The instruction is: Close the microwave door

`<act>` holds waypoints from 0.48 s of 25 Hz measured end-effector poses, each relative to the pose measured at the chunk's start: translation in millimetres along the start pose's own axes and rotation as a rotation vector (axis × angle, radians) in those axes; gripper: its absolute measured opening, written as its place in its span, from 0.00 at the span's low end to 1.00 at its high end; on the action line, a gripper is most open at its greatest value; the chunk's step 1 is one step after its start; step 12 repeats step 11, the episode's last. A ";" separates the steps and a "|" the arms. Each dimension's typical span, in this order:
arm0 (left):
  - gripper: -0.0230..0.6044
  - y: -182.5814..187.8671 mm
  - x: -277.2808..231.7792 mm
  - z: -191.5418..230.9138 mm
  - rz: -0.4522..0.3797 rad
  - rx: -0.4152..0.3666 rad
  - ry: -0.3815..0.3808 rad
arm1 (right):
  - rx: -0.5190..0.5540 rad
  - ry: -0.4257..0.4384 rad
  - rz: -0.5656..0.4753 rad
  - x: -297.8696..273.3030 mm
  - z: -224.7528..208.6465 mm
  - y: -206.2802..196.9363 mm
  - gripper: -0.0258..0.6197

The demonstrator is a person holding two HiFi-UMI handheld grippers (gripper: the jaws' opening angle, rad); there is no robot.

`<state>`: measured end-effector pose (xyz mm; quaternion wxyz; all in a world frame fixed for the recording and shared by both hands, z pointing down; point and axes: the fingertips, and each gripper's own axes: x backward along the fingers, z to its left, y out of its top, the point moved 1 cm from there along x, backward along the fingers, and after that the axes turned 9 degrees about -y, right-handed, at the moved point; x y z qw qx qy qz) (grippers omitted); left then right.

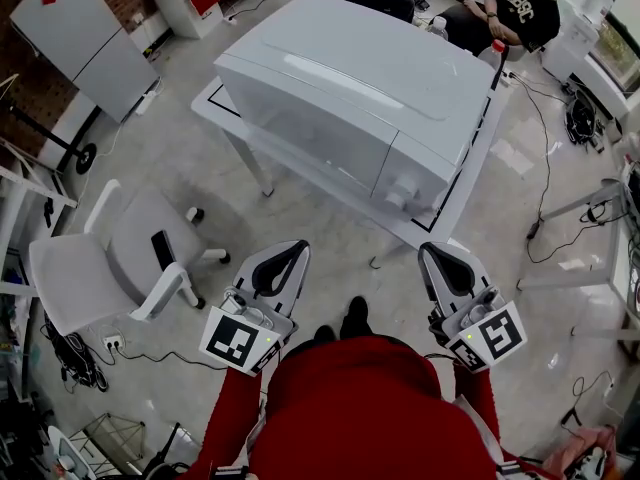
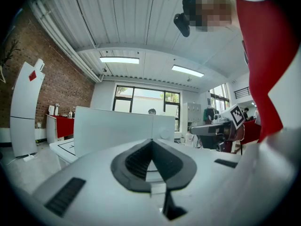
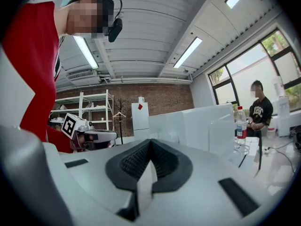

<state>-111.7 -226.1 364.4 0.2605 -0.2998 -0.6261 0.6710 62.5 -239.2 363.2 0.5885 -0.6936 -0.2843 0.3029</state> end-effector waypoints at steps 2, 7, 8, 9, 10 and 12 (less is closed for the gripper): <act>0.05 -0.6 1.8 0.1 0.000 0.004 0.008 | -0.002 0.003 -0.001 -0.4 0.6 -0.5 0.05; 0.05 -1.1 4.7 -0.3 0.000 0.009 0.019 | 0.000 0.004 0.001 -0.6 0.6 -0.9 0.05; 0.05 -1.5 4.6 -0.5 0.001 0.010 0.019 | 0.000 0.003 0.002 -0.4 0.0 -1.2 0.05; 0.05 -1.8 4.4 -0.8 0.001 0.010 0.019 | 0.000 0.001 0.003 -0.3 -0.6 -1.3 0.05; 0.05 -2.0 4.3 -1.1 0.002 0.010 0.019 | -0.001 0.000 0.003 -0.2 -1.2 -1.5 0.05; 0.05 -2.2 4.1 -1.4 0.003 0.010 0.020 | -0.001 0.000 0.003 0.0 -1.8 -1.6 0.05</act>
